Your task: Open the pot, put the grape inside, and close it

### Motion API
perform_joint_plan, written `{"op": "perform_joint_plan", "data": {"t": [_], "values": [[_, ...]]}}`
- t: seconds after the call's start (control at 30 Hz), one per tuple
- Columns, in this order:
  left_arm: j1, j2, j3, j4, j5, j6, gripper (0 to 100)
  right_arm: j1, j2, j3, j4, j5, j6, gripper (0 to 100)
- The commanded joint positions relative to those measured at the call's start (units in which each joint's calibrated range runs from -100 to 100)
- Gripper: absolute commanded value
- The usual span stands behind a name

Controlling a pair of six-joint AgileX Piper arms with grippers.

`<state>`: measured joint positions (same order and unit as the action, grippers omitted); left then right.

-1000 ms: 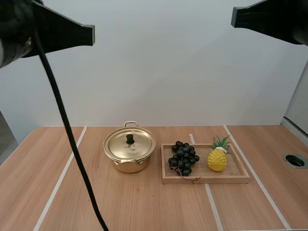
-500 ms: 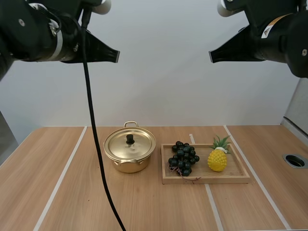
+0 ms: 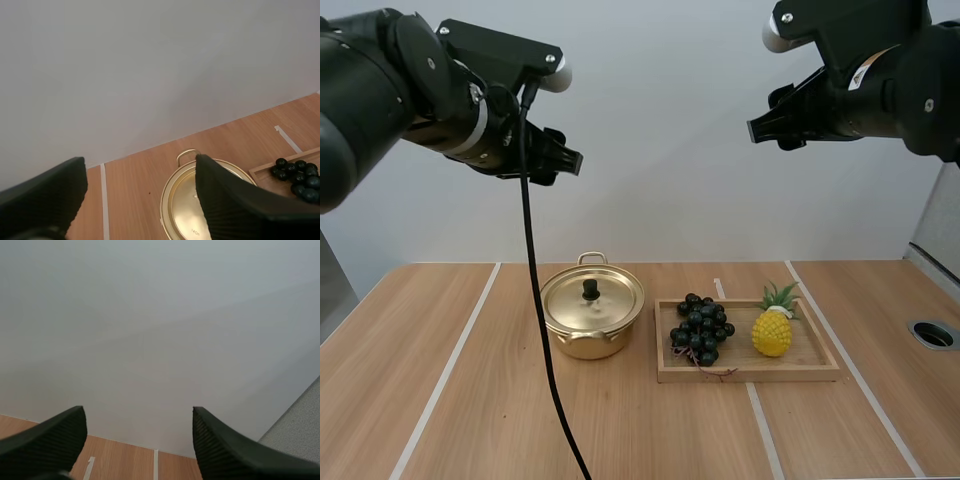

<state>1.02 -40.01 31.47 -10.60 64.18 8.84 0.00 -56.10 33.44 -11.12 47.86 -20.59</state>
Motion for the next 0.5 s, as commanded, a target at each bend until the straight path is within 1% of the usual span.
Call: {"op": "perform_joint_plan", "data": {"t": [0.0,0.1,0.17,0.3,0.47], "values": [[0.05,2.6,-0.4,-2.5,3.8,2.3,100,-0.2,-0.3,-0.3,0.8,-0.7,-0.3,100],[-0.3,6.1,-0.4,-6.4,10.2,6.9,100,-0.2,-0.3,-0.3,1.8,-0.1,-0.3,100],[-0.89,8.5,-0.4,-8.3,12.9,9.1,100,-0.2,-0.3,-0.3,2.6,-0.1,-0.3,100],[-2.36,13.1,-0.3,-7.4,13.9,10.7,100,-0.2,-0.3,-0.3,2.7,0.0,-0.3,100],[-3.63,18.0,0.0,-6.7,13.9,11.1,100,-0.2,-0.3,-0.3,2.7,0.4,-0.3,100]]}}
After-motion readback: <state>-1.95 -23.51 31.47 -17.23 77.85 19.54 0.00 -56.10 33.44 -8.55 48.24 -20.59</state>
